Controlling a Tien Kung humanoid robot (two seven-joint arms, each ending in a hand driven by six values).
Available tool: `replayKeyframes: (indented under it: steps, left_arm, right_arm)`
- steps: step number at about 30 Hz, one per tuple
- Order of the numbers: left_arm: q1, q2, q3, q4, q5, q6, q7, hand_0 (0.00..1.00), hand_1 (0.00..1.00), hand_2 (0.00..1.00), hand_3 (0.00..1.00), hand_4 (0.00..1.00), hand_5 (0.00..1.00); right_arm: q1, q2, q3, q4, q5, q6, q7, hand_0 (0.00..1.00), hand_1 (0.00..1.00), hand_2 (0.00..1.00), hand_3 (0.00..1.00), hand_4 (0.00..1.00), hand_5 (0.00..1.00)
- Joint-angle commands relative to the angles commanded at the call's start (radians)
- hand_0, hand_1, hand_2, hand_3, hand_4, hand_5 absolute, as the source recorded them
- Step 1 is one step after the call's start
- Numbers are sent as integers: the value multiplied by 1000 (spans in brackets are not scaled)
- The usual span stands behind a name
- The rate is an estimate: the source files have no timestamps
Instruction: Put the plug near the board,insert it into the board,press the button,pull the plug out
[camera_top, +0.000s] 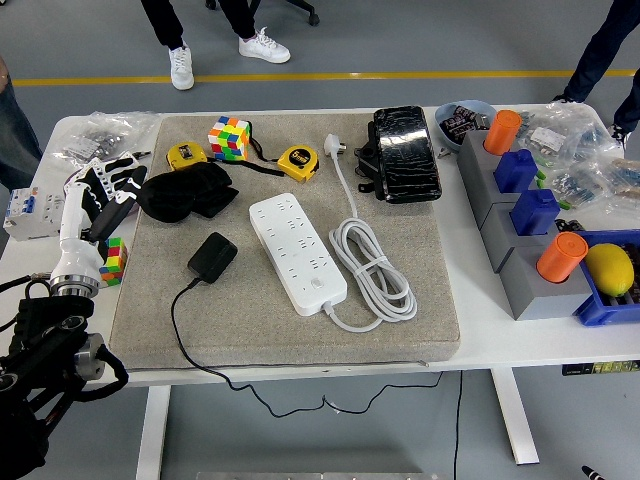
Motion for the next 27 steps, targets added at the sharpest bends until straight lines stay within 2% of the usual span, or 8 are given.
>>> replayKeyframes:
  steps: [13,27]
  left_arm:
    - [5,-1,-31,-4,16,-8,13,580,629,589,603,815,389]
    - [17,12,-48,-25,30,-16,35,580,628,595,605,818,391]
  right_arm:
    - [6,-1,0,-4,0,1,-1,570,640,605,538,921,478]
    - [14,0,7,-6,-6,1,-1,570,640,605,538,920,480]
